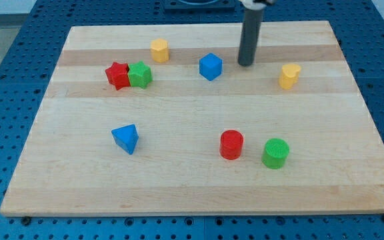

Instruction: Push the yellow hexagon right to the green star

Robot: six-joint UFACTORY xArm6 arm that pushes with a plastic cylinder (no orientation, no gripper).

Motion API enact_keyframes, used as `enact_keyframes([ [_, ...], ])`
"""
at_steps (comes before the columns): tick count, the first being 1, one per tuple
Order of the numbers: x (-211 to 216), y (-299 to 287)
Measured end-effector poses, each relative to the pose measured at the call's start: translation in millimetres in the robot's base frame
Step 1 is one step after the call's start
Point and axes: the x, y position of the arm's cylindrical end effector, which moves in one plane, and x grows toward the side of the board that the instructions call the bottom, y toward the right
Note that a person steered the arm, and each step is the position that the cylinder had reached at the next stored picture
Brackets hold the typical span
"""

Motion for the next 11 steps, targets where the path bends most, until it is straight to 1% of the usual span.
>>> enact_keyframes([
  [1,-44,-58],
  [2,-68,-121],
  [3,-72,-168],
  [4,-48,-176],
  [6,-8,-140],
  [9,17,-138],
  [11,29,-127],
])
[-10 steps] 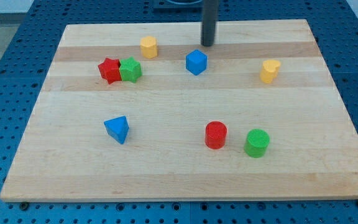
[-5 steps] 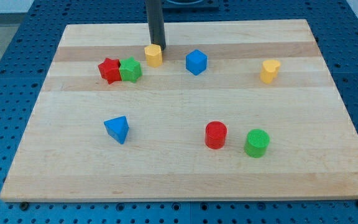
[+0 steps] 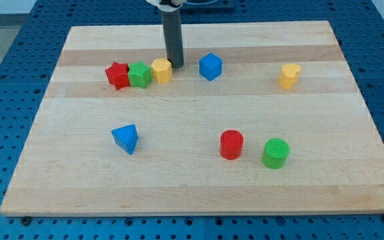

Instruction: Push the yellow hexagon right to the green star

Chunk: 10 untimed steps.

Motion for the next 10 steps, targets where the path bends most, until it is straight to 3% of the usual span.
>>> enact_keyframes([
  [2,7,1],
  [4,-39,-11],
  [10,8,-3],
])
